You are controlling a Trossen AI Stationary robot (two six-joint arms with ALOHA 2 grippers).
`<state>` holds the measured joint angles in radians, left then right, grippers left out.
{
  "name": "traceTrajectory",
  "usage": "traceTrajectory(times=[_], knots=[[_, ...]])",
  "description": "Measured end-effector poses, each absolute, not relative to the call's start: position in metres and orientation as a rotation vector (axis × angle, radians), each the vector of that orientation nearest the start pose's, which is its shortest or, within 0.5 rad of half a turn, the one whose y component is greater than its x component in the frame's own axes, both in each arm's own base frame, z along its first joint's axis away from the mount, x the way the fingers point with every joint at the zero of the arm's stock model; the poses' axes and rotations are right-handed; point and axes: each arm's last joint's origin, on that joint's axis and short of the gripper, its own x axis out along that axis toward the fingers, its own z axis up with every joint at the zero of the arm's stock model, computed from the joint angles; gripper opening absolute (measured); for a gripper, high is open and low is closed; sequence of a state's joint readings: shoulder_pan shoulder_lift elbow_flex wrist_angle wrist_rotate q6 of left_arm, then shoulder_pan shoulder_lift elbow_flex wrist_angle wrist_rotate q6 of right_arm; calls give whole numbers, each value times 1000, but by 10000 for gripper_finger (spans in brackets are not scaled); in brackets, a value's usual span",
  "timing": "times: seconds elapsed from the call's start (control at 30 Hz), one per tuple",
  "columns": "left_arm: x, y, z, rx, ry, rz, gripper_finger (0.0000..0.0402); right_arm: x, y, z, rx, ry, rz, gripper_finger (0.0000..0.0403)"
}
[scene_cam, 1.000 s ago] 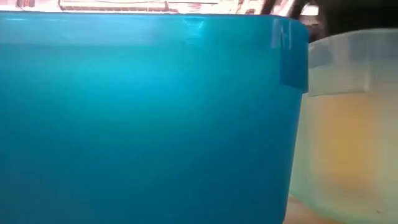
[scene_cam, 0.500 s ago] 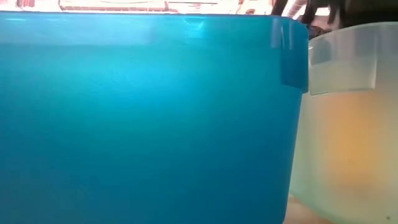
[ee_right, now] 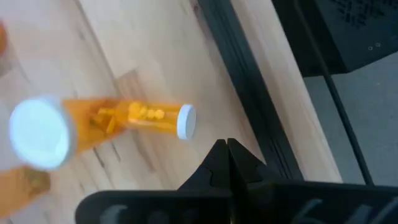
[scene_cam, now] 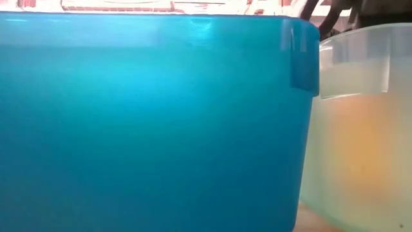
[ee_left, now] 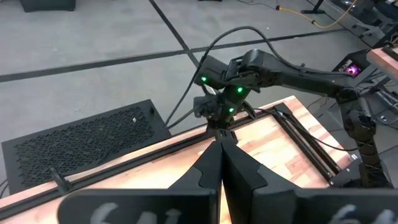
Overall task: Pick and place medicine bottles into bin by pill shape (circle, oval)
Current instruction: Put the small orange pill bottle into the blue bin
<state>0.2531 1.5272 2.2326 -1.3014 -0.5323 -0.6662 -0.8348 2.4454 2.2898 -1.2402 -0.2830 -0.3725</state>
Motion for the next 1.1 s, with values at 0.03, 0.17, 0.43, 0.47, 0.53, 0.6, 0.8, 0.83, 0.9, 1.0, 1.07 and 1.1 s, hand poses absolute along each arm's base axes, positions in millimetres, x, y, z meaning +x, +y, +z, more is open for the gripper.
traceTrajectory(times=[0.03,0.17,0.43,0.47,0.53,0.6,0.8,0.83,0.9,1.0,1.07,1.1], knots=[[222,73,520,-527,328,929,0,333,-358,203,418,1239,-216,0],[222,73,520,-519,333,928,0,320,-367,217,302,1222,-183,0],[221,72,518,-508,359,932,0,299,-386,201,198,1252,-126,0],[221,72,518,-507,361,933,0,299,-385,198,192,1260,-113,0],[221,72,517,-507,362,933,0,298,-384,194,182,1282,-104,0],[221,72,517,-503,363,934,0,299,-384,192,162,1285,-96,0],[220,72,518,-488,368,934,0,310,-372,180,98,1307,-16,0],[220,72,518,-488,368,934,0,314,-369,180,80,1310,6,0],[220,72,518,-488,368,934,0,323,-364,180,30,1297,33,0],[220,72,518,-488,369,934,0,332,-357,180,-33,1288,74,0],[220,72,518,-483,371,933,0,334,-356,181,-69,1284,98,0],[220,72,518,-479,373,932,0,334,-356,181,-83,1280,103,0]])
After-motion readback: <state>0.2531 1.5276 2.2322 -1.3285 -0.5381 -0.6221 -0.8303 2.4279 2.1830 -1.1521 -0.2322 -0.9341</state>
